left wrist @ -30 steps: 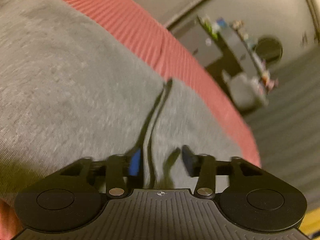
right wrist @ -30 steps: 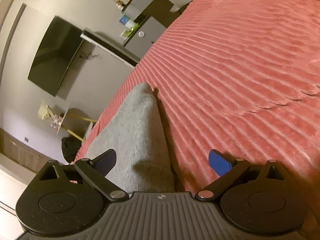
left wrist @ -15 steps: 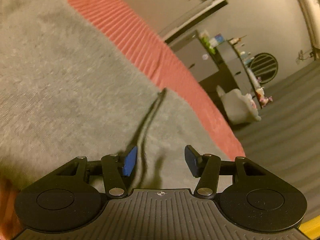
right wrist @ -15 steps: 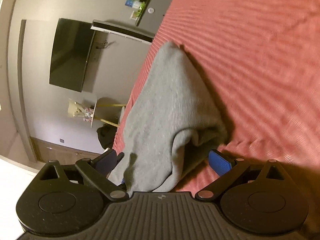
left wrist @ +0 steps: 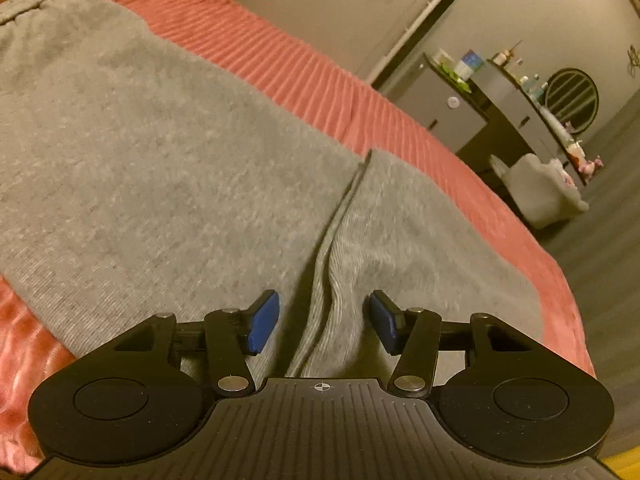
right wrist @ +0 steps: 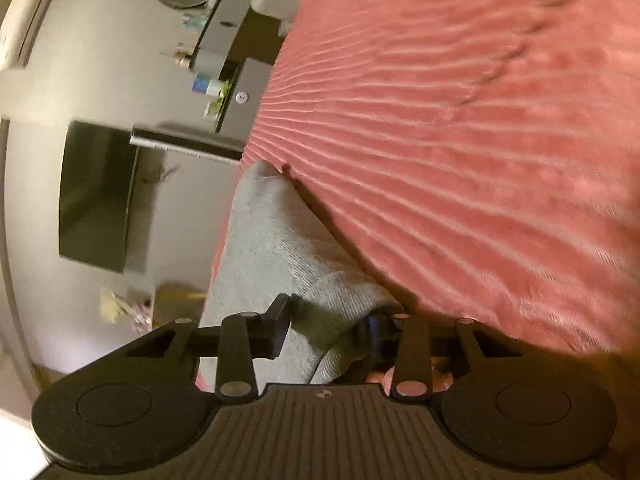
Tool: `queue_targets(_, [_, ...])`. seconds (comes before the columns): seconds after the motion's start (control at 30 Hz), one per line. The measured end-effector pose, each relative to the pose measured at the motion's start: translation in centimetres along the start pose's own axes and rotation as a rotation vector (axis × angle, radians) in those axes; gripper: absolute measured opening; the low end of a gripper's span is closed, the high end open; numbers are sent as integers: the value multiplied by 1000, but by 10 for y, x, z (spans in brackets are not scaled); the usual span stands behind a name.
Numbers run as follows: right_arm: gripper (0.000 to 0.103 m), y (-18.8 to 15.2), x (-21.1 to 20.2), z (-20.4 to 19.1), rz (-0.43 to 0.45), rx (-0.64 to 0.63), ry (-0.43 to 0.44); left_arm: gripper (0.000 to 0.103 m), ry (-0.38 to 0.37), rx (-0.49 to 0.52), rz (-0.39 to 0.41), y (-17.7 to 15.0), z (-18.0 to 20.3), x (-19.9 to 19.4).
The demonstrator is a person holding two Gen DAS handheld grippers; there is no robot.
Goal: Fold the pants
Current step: 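Grasp the sweatpants edge with the right tool and smooth it flat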
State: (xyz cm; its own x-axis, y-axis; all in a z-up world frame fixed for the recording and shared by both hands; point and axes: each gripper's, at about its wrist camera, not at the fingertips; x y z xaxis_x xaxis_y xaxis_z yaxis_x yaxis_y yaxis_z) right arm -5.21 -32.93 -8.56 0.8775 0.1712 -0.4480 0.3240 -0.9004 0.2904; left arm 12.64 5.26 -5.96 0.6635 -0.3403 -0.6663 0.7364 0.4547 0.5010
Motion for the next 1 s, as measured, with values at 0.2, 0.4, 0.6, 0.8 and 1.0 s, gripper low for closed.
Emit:
queue_targets(0.2, [65, -9, 9, -23, -51, -137, 34, 63, -17, -64, 16, 3, -11, -6])
queue_targets(0.4, [34, 7, -4, -6, 1, -7, -36, 66, -27, -151, 34, 8, -22, -5])
queue_targets(0.6, [78, -13, -28, -13, -53, -5, 23, 73, -21, -116, 48, 7, -16, 0])
queue_targets(0.8, [78, -30, -8, -28, -85, -40, 60, 75, -15, -83, 54, 5, -13, -2])
queue_targets(1.0, [77, -11, 3, -27, 50, -2, 22, 75, -28, -120, 58, 5, -18, -2])
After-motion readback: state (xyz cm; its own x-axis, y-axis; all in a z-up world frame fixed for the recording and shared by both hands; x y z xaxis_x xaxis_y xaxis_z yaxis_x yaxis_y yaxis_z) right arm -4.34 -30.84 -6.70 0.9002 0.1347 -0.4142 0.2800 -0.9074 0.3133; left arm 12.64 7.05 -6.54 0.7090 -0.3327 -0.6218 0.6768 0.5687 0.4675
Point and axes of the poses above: each gripper's, at about its wrist camera, not at the fingertips, and x roughly the way its jaws point, z to its right, y to its top, and after that the axes turned 4 degrees about -x, right-handed
